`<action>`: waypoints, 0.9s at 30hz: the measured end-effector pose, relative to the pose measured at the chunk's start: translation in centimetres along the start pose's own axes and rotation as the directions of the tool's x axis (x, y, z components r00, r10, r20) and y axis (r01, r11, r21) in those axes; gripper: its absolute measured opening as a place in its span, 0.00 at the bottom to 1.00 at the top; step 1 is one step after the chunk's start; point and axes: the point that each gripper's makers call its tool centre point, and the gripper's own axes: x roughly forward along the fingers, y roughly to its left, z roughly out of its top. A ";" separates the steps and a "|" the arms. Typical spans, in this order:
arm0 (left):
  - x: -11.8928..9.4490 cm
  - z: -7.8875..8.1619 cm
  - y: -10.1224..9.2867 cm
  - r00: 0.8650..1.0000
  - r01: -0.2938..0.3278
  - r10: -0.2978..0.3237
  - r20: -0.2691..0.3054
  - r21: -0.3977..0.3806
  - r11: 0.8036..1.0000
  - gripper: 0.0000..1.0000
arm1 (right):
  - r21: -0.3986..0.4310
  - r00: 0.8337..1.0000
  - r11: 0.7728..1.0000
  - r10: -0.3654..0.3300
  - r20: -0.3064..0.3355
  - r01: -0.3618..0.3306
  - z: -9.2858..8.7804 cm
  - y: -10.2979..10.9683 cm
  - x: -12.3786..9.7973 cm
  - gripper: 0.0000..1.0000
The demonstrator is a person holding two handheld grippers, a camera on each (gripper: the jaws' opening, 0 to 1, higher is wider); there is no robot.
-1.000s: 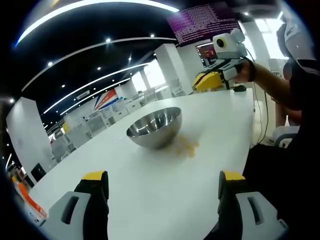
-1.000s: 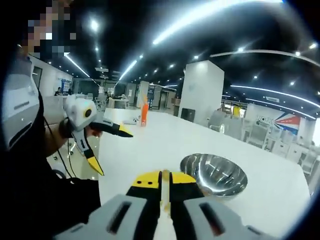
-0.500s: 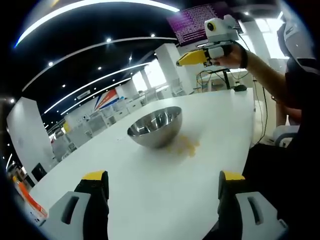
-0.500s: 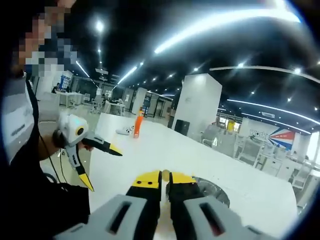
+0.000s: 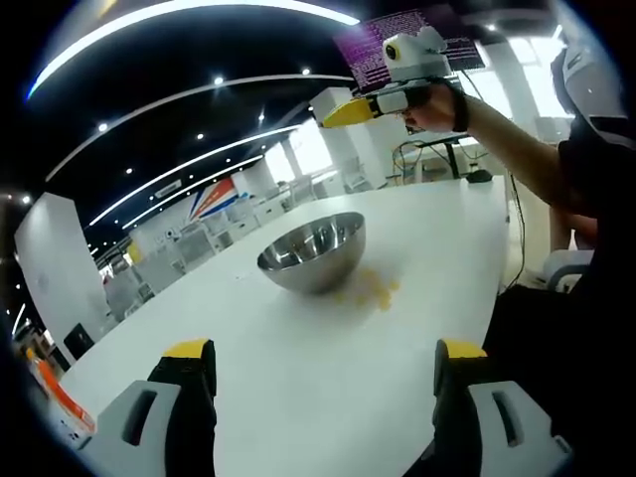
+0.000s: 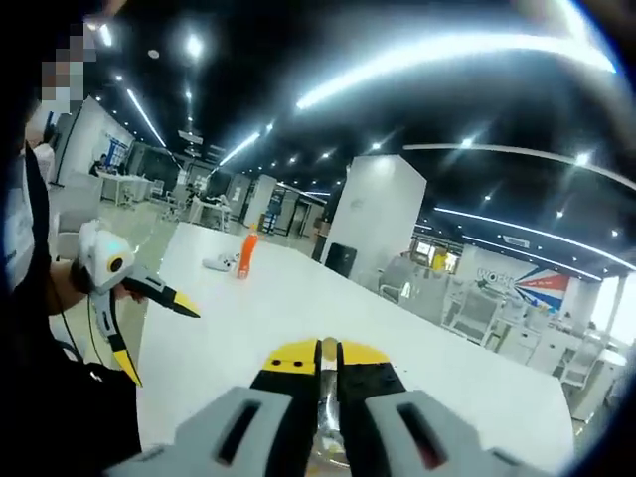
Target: Pick up the QQ candy scattered on the table and place it into the stainless steel bowl on the table
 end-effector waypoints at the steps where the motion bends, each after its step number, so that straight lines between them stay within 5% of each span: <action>1: 0.0 0.0 0.0 1.000 0.000 0.000 0.000 -0.001 1.000 0.92 | -0.013 1.000 1.000 -0.016 -0.013 0.016 -0.5 -0.4 0.3 0.06; 27: -0.3 -0.4 0.3 1.000 -0.010 0.010 -0.003 -0.007 1.000 0.91 | 0.052 0.979 0.996 -0.060 -0.193 0.071 -9.0 -3.6 4.7 0.06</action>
